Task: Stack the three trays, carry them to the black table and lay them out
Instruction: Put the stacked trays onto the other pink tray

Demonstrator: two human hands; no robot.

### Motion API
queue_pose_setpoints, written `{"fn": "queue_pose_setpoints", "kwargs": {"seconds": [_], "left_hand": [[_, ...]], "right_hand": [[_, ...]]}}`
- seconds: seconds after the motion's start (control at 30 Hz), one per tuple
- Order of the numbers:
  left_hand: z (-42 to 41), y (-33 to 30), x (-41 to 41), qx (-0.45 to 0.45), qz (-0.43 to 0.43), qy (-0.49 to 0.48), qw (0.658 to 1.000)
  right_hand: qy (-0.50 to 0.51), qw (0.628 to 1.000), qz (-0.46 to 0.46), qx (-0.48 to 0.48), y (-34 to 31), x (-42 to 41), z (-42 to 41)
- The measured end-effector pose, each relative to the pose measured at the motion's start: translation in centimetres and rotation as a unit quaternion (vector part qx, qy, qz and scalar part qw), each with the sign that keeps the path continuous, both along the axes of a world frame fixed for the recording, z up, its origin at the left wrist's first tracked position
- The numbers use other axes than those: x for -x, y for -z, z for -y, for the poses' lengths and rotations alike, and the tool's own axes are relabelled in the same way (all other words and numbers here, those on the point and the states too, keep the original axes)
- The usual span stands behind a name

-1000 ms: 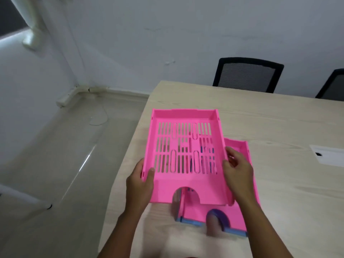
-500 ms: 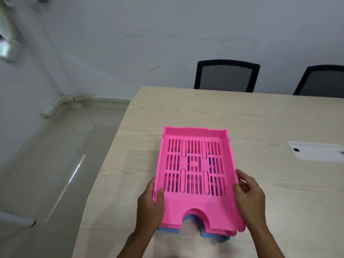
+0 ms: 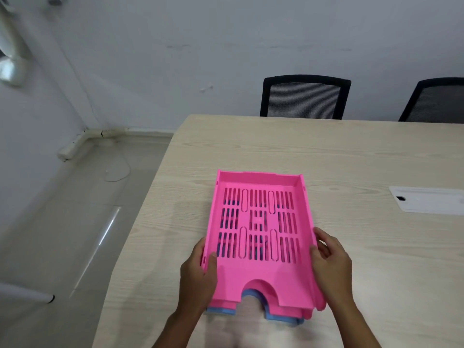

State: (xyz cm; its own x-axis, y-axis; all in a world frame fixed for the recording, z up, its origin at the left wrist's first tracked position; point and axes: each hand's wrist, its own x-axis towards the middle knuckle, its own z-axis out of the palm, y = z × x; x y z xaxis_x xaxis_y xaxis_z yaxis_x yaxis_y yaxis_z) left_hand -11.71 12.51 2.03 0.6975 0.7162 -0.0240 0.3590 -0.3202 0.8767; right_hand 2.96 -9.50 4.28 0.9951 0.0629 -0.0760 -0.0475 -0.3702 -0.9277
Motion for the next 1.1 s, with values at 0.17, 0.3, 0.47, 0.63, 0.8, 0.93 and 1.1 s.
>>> {"fn": "queue_pose_setpoints", "kwargs": {"seconds": [0.17, 0.3, 0.47, 0.63, 0.8, 0.93, 1.1], "left_hand": [[0.0, 0.1, -0.1, -0.001, -0.009, 0.003, 1.000], [-0.4, 0.0, 0.0, 0.006, -0.003, -0.002, 1.000], [-0.5, 0.1, 0.0, 0.017, -0.007, 0.000, 1.000], [-1.2, 0.2, 0.5, 0.040, -0.009, 0.000, 0.999], [-1.6, 0.1, 0.1, 0.050, -0.005, -0.020, 0.999], [-1.1, 0.1, 0.2, 0.041, 0.005, -0.020, 0.999], [-2.3, 0.1, 0.2, 0.070, 0.013, -0.008, 0.997]], "right_hand": [[-0.010, 1.000, 0.004, -0.002, 0.2, -0.3, -0.1], [-0.012, 1.000, 0.006, -0.007, 0.3, -0.2, -0.3], [-0.008, 1.000, -0.001, -0.016, 0.4, -0.3, -0.5], [0.000, 1.000, -0.013, -0.020, 0.7, 0.1, -0.3], [-0.001, 1.000, -0.018, -0.026, 0.7, -0.1, -0.3], [-0.007, 1.000, -0.022, -0.021, 0.7, -0.6, 0.0], [-0.004, 1.000, -0.022, -0.018, 1.1, -0.6, 0.2]]}}
